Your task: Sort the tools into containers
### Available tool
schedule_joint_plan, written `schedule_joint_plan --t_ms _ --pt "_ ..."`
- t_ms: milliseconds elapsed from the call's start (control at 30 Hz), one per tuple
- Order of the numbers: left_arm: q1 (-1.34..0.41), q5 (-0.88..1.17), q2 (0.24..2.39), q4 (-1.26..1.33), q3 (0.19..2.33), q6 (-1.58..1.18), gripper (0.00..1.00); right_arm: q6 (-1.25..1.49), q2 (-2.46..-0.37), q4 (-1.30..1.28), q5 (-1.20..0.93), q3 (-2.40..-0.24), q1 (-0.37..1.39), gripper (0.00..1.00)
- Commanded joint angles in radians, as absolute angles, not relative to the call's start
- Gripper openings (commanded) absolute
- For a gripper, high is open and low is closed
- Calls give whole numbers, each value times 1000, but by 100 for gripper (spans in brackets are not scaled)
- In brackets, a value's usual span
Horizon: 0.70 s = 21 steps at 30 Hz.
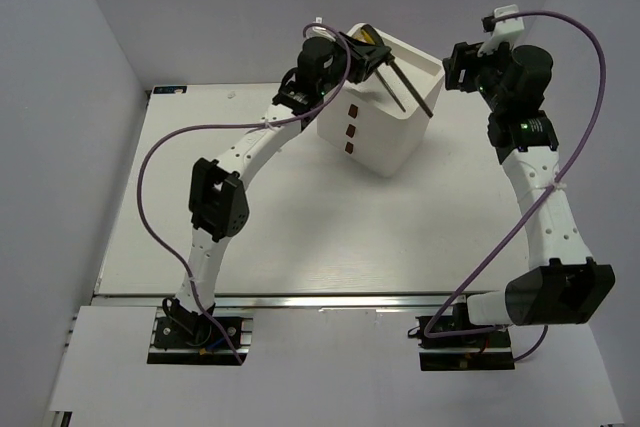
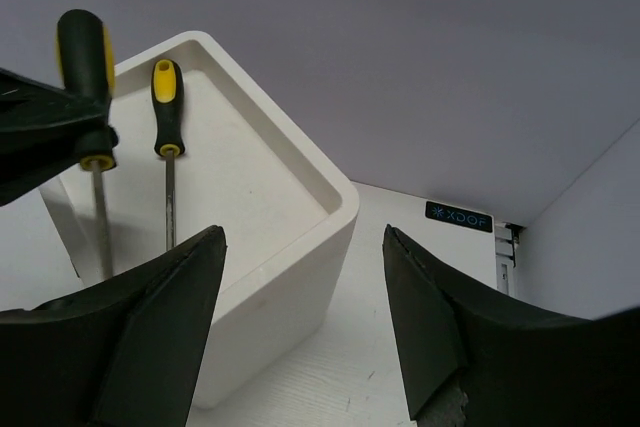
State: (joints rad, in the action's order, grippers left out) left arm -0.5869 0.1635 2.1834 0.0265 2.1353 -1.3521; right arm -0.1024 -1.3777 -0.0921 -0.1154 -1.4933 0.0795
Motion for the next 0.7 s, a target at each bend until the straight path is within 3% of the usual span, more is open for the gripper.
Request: schedule_joint_plan --t_ms 0,667 --pt "-594 45 2221 63 2293 -1405 0 -74 -1318 -21 -123 -1454 54 70" --pt "-477 90 2243 -132 2301 -1347 0 -26 -1247 -18 -172 -1332 23 69"
